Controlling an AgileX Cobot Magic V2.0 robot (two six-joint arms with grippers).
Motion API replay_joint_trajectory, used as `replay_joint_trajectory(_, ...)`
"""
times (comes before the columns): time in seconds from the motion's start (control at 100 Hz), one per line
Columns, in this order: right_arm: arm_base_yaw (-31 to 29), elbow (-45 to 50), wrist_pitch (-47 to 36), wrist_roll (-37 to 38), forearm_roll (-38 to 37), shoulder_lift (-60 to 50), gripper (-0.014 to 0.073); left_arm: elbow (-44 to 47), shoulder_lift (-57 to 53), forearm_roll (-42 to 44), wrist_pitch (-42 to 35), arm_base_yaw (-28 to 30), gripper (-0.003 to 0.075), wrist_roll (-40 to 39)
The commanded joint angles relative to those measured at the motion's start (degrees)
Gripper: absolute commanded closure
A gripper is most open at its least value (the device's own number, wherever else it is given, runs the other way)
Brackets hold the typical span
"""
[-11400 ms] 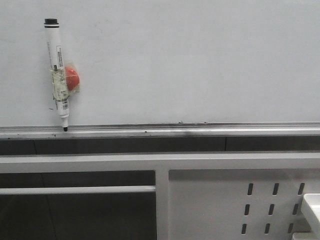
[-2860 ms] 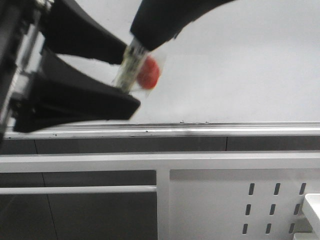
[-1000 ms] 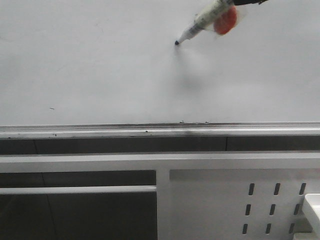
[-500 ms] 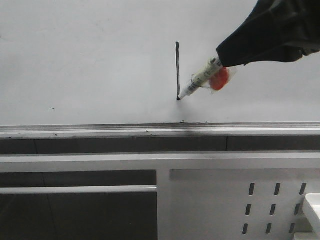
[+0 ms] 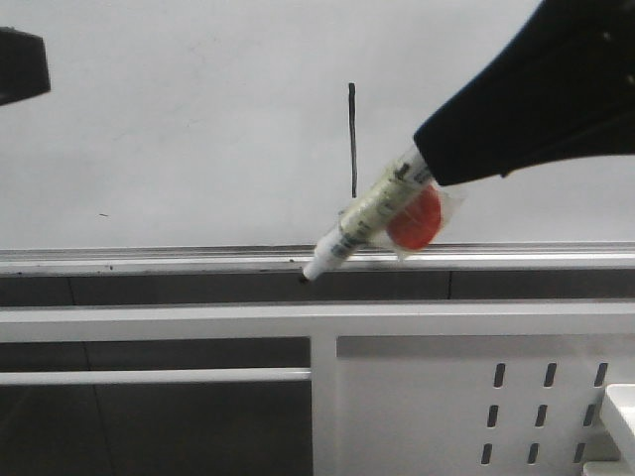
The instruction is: Write number 1 on whiteboard
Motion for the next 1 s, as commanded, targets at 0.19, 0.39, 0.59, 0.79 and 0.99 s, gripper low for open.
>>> replay_joint_trajectory(0.19, 0.0, -9.6, 11.6, -0.2, -3.6, 2.2, 0.0664, -3.8, 5.6, 10.4, -3.7, -9.4, 0.0722, -0.7)
replay_joint_trajectory(0.39, 0.0, -15.7, 18.0, -0.2, -3.7, 5.4, 0.0664, -7.7, 12.0, 10.0, -1.8, -13.6, 0.0507, -0.7)
replay_joint_trajectory(0.59, 0.0, -18.6, 19.7, -0.2, -3.8, 6.5, 0.0664, -10.4, 16.6, 9.8, -1.8, -14.0, 0.037, -0.7)
replay_joint_trajectory(0.79, 0.1, -21.4, 21.9, -0.2, -3.8, 7.3, 0.0664, -13.3, 18.5, 9.7, -2.6, -14.0, 0.037, -0.3)
replay_joint_trajectory(0.99, 1.4, -21.9, 21.0, -0.7, -3.1, 8.4, 0.0664, -16.2, 20.8, 10.0, -3.1, -14.0, 0.037, -0.3)
